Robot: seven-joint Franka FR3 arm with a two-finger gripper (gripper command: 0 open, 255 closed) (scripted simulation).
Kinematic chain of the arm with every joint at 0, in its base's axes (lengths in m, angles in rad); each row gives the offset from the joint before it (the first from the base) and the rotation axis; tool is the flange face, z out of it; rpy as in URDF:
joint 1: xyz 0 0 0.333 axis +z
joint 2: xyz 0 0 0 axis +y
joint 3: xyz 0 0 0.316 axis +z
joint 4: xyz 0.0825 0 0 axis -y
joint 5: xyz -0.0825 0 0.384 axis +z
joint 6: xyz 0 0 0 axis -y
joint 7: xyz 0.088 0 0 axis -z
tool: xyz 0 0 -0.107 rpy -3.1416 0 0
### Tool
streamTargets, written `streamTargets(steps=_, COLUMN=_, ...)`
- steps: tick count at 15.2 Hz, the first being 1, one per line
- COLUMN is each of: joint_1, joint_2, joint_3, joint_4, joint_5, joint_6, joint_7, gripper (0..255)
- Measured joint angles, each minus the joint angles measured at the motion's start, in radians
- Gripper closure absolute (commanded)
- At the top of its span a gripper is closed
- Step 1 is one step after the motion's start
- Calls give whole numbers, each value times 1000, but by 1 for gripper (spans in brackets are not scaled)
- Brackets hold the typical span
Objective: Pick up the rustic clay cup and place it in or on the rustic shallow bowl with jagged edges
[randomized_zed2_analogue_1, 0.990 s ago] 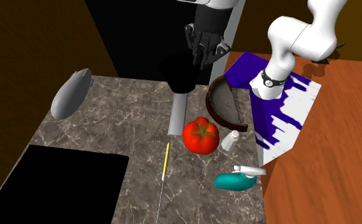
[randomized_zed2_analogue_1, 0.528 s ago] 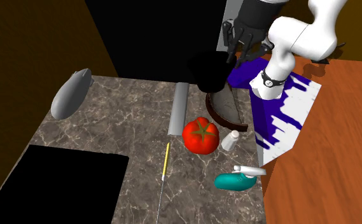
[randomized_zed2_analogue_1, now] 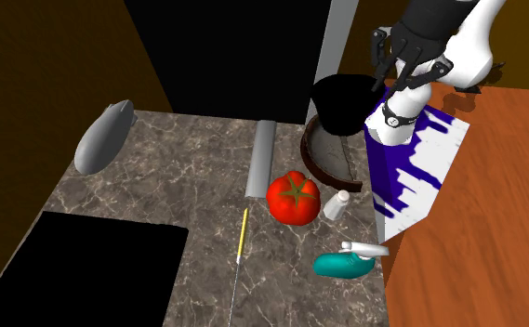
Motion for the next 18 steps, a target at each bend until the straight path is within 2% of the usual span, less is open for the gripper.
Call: streamTargets(steps=18, joint_1=1, joint_2=-25, joint_3=2, joint_4=-256, joint_5=-4, joint_6=229, joint_7=22, gripper=255)
